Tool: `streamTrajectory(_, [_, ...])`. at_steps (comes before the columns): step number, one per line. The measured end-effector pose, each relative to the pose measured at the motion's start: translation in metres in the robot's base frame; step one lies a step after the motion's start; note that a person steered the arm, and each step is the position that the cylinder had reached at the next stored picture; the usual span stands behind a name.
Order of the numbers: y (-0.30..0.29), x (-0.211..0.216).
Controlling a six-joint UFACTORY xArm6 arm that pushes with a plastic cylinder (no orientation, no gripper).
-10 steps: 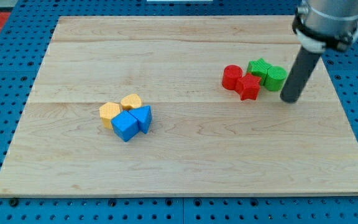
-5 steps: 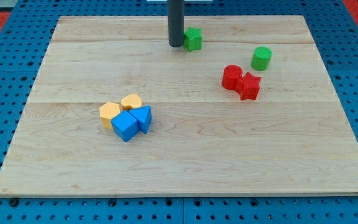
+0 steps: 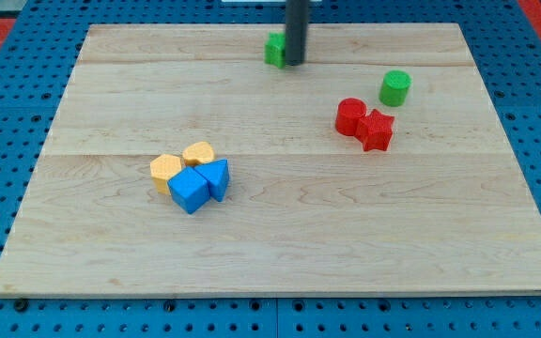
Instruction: Push the green star towards the top left corner
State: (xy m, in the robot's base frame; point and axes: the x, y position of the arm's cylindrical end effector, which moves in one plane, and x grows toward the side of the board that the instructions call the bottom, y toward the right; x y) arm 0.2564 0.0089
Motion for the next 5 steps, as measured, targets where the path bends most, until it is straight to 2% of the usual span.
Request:
streamTrajectory(4, [-0.027,0.009])
streamTrajectory(5, [0.015,0.005])
